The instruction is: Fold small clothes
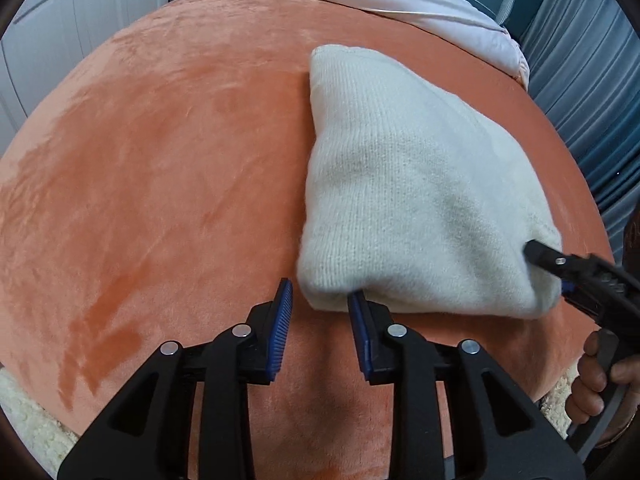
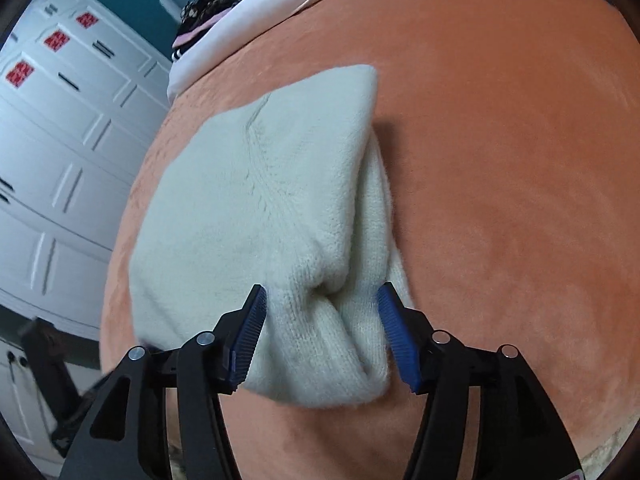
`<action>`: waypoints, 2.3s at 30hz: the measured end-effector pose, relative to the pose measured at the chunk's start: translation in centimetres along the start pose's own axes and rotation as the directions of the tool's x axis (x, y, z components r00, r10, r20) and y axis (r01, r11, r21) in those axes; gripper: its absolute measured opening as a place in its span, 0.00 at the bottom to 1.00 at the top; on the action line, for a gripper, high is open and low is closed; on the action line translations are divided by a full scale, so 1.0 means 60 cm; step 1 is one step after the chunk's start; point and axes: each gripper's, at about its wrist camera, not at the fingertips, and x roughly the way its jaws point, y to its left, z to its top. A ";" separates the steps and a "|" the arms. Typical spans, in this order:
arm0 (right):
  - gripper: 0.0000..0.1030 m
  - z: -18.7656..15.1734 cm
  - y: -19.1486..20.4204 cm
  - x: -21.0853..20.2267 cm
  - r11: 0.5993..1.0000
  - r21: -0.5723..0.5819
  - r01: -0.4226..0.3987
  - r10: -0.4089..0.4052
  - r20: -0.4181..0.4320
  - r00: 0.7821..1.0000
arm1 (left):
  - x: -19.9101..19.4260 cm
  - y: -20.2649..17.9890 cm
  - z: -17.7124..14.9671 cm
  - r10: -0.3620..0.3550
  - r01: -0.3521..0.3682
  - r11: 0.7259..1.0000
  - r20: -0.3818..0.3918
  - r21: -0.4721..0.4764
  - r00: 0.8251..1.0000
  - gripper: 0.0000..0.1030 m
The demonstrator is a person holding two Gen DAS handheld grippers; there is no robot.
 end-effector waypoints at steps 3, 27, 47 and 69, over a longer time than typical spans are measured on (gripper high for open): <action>0.20 0.031 0.039 -0.015 0.995 -0.098 0.029 -0.023 0.056 0.998 | -0.004 0.000 0.007 0.012 -0.012 1.000 0.007 0.003 1.000 0.18; 0.22 0.053 -0.015 0.006 0.997 -0.013 0.072 -0.072 -0.008 0.997 | 0.030 -0.005 -0.006 0.123 -0.124 0.992 -0.066 -0.006 0.990 0.24; 0.22 0.078 0.041 -0.087 0.994 -0.081 0.079 -0.065 0.155 0.986 | -0.098 -0.033 0.072 -0.054 0.059 0.998 0.154 -0.030 0.987 0.41; 0.00 0.061 0.017 0.040 0.989 -0.104 0.104 -0.109 -0.041 0.993 | 0.043 -0.012 0.114 0.124 -0.123 0.992 0.056 -0.020 0.991 0.61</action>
